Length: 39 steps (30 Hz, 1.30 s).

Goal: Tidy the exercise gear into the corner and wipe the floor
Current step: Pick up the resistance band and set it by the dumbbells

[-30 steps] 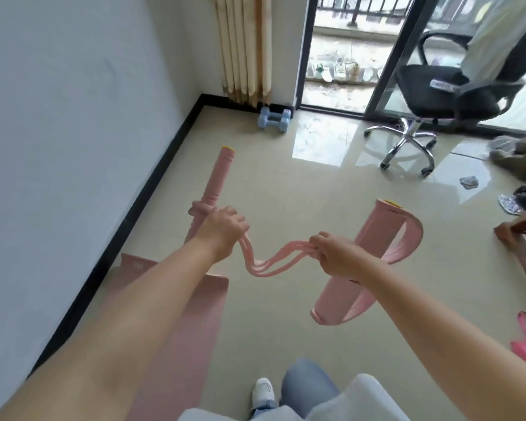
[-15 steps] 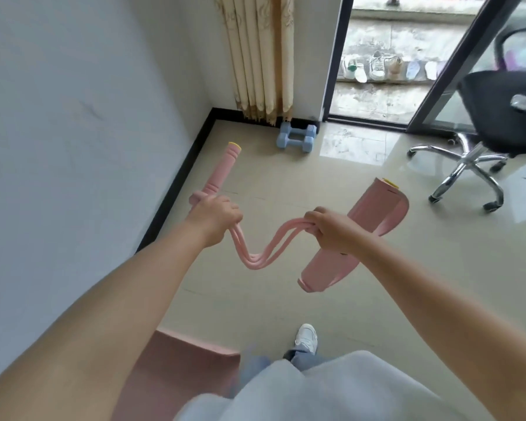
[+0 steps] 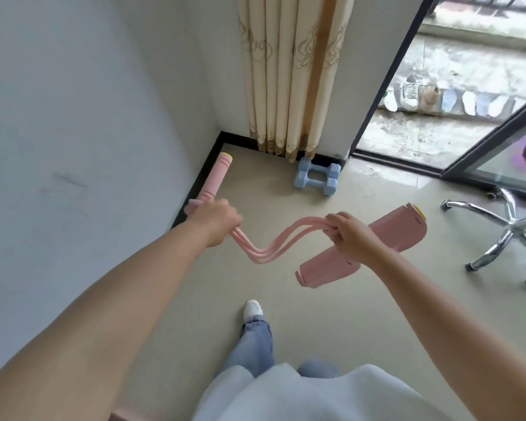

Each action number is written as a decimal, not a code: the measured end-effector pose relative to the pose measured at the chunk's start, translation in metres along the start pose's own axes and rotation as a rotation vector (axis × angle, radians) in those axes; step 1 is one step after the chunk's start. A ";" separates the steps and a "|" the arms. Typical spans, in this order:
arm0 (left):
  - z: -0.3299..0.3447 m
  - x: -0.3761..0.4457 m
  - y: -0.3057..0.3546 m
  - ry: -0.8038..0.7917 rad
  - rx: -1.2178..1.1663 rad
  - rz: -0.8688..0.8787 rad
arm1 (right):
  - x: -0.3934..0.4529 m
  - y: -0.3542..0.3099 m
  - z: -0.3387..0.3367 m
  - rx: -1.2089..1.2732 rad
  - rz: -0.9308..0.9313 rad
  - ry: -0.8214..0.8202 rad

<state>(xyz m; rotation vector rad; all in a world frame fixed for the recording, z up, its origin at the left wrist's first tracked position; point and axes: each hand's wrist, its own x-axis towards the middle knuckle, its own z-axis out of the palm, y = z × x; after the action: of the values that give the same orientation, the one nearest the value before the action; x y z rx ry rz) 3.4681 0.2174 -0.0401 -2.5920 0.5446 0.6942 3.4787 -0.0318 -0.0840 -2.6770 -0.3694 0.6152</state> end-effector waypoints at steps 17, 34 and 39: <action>-0.022 0.315 -0.126 -0.188 0.117 0.287 | 0.303 0.065 -0.016 0.102 0.157 -0.229; 0.143 0.631 -0.096 -0.211 0.311 0.643 | 0.513 0.189 0.143 0.076 0.357 -0.441; 0.234 0.719 -0.099 -0.205 0.372 0.689 | 0.587 0.218 0.235 0.126 0.373 -0.464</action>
<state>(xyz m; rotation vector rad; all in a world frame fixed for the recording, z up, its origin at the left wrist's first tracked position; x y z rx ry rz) 4.0001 0.2226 -0.5864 -1.9393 1.3750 0.9424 3.9179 0.0344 -0.5840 -2.4755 0.0598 1.3313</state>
